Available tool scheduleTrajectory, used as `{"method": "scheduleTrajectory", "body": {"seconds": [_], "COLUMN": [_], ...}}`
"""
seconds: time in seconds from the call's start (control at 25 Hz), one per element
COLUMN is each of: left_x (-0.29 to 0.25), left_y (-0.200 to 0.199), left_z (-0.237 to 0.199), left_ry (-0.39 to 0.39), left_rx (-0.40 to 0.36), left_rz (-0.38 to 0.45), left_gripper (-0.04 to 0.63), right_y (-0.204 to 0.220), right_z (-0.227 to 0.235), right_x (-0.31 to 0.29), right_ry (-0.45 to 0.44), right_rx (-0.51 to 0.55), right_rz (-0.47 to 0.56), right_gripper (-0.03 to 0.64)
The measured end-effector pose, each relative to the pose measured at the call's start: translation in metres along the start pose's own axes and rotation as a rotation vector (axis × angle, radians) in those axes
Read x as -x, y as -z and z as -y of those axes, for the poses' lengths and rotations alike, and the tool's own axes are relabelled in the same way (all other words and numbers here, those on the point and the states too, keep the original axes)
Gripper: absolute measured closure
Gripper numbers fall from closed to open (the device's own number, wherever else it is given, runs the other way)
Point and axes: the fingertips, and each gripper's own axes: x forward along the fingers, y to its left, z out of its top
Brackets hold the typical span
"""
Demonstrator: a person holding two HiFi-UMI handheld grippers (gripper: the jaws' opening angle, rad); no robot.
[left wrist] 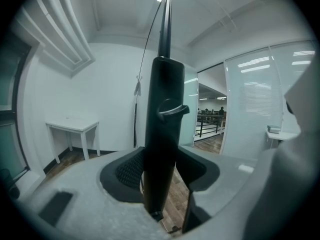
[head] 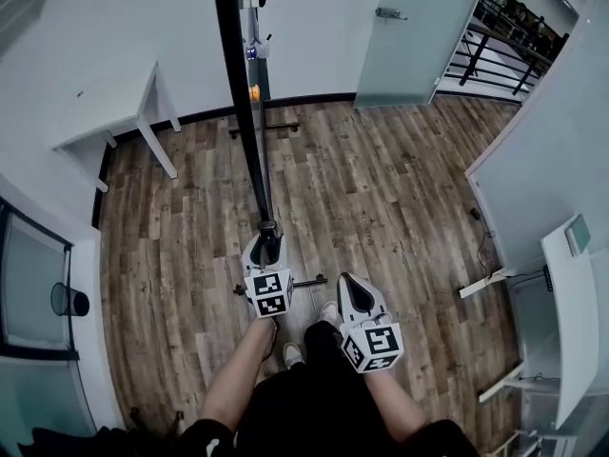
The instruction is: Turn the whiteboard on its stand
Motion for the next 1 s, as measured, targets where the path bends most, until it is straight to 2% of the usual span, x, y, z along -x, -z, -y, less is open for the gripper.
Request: {"method": "scheduleTrajectory", "body": {"seconds": [0.24,0.52,1.0], "left_x": [0.012,0.034,0.07], "left_y": [0.009,0.012,0.027], "left_z": [0.014,0.026,0.056], "left_ry": [0.003,-0.018,-0.033], "left_rx": [-0.018,-0.023,-0.007], "left_rz": [-0.015,0.004,-0.004], "left_gripper": [0.391,0.391,0.391], "right_y": [0.002,0.004,0.028], "right_z": [-0.003,-0.002,0.012], "right_x": [0.019,0.04,0.1], "right_ry": [-0.013,-0.037,-0.055], "right_rx": [0.005,0.003,-0.01], "right_rz": [-0.003,0.002,-0.031], "right_gripper": [0.606,0.606,0.606]}}
